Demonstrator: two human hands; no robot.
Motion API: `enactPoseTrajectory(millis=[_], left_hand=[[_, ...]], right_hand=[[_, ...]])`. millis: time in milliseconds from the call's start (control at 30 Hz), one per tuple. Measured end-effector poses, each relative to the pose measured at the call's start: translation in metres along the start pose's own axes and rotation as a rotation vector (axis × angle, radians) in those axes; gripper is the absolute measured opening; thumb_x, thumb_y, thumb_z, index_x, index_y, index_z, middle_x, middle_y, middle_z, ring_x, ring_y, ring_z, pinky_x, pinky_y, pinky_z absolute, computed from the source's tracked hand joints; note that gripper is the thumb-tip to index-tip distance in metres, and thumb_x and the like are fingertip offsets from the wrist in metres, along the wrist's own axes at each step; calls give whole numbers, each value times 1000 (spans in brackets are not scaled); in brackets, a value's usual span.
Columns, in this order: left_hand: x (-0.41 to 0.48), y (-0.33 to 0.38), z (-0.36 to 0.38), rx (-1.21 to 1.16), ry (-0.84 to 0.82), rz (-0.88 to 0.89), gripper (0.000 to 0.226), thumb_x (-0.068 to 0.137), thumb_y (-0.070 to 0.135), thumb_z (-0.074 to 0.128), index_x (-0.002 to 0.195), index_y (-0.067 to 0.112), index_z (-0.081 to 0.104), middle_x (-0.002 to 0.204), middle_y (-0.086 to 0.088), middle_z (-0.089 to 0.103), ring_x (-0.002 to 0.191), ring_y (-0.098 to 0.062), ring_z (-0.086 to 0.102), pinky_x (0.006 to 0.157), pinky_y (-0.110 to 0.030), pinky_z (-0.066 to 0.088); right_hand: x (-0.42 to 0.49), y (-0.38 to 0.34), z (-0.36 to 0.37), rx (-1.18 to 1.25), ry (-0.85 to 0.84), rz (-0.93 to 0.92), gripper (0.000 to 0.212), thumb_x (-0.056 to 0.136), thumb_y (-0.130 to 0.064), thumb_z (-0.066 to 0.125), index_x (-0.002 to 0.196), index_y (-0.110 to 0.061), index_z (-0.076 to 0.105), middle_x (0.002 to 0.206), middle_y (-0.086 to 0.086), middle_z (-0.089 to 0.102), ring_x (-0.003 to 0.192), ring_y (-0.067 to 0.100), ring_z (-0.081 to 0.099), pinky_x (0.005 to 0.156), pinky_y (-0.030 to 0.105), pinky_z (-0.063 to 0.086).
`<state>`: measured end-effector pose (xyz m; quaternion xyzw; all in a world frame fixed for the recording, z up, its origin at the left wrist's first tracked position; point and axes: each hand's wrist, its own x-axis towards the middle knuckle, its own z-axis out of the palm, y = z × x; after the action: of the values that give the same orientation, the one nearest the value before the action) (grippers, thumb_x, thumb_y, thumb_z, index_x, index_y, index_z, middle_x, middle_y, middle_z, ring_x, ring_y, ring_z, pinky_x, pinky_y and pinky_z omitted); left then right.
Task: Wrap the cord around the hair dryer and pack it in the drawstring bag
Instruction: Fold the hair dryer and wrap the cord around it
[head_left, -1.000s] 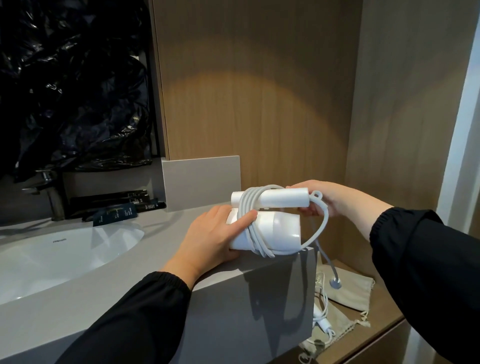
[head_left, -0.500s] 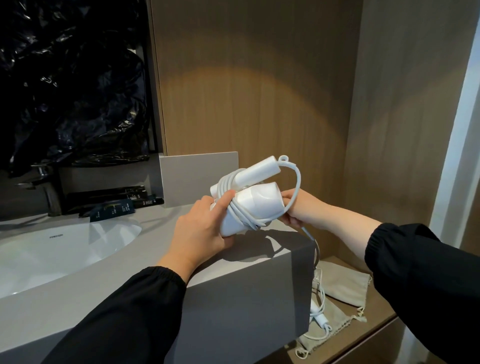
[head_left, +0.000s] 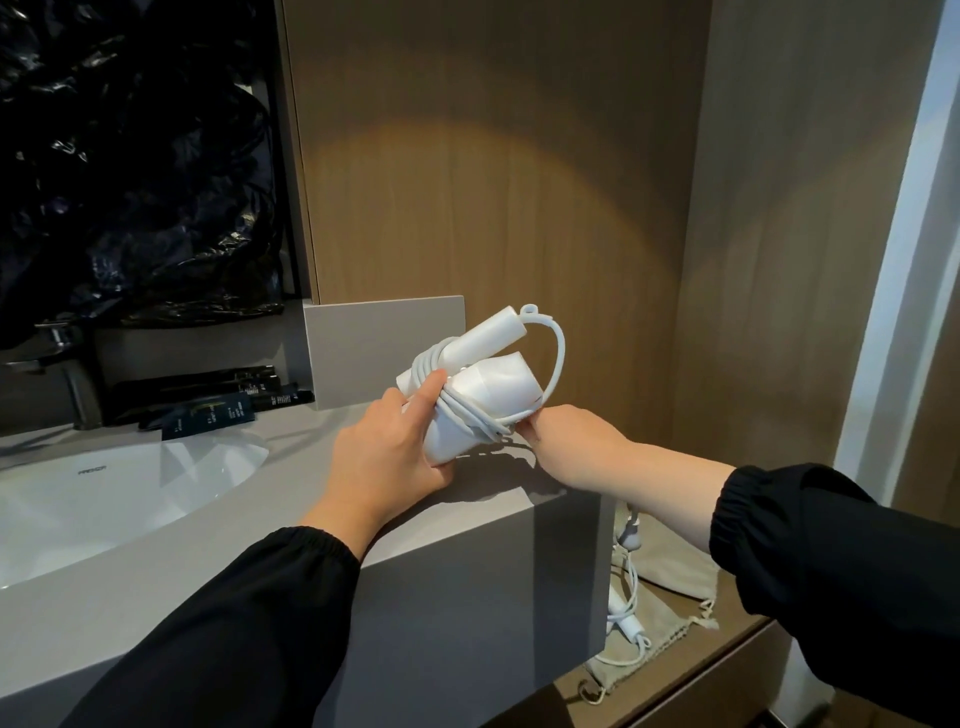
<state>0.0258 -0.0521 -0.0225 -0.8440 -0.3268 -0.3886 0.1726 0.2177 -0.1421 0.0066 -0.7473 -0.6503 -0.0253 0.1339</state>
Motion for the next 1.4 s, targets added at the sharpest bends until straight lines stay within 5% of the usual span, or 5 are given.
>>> enactPoseTrajectory(millis=[267,700,900,1067,1400], left_hand=[[1,-2,-1,76,-58,-65,96,59,42,79,138,30,26,90,-9,56,75,-29,57,50,-28,43],[2,-2,1,197,-97,39,103,44,34,89,133,27,39,79,-11,53,62,-27,51,43,-18,21],[4,1,2,232,-101,87,100,45,39,91,132,27,43,79,-12,52,63,-27,50,40,-23,29],[6,1,2,248,-92,163,93,53,40,88,133,28,43,77,-12,49,63,-27,46,40,-23,26],[12,7,3,275,-72,269,93,48,29,92,129,25,48,73,-15,49,58,-27,45,45,-23,20]], right_hand=[[-12,-11,8,17,18,13,29,102,-34,38,112,-15,57,95,3,64,83,17,64,82,33,56],[-31,-23,-4,-58,42,-47,7,95,-19,55,90,-17,58,77,-1,55,78,18,59,70,25,46],[-36,-28,-11,-97,70,-63,19,95,-21,55,108,-12,66,98,6,65,89,23,64,86,33,54],[-35,-28,-19,-263,197,-167,14,96,-27,53,89,-15,55,67,0,45,70,22,50,52,24,32],[-30,-17,-23,-236,214,-285,15,87,-13,62,101,-13,65,96,3,64,90,19,59,76,26,47]])
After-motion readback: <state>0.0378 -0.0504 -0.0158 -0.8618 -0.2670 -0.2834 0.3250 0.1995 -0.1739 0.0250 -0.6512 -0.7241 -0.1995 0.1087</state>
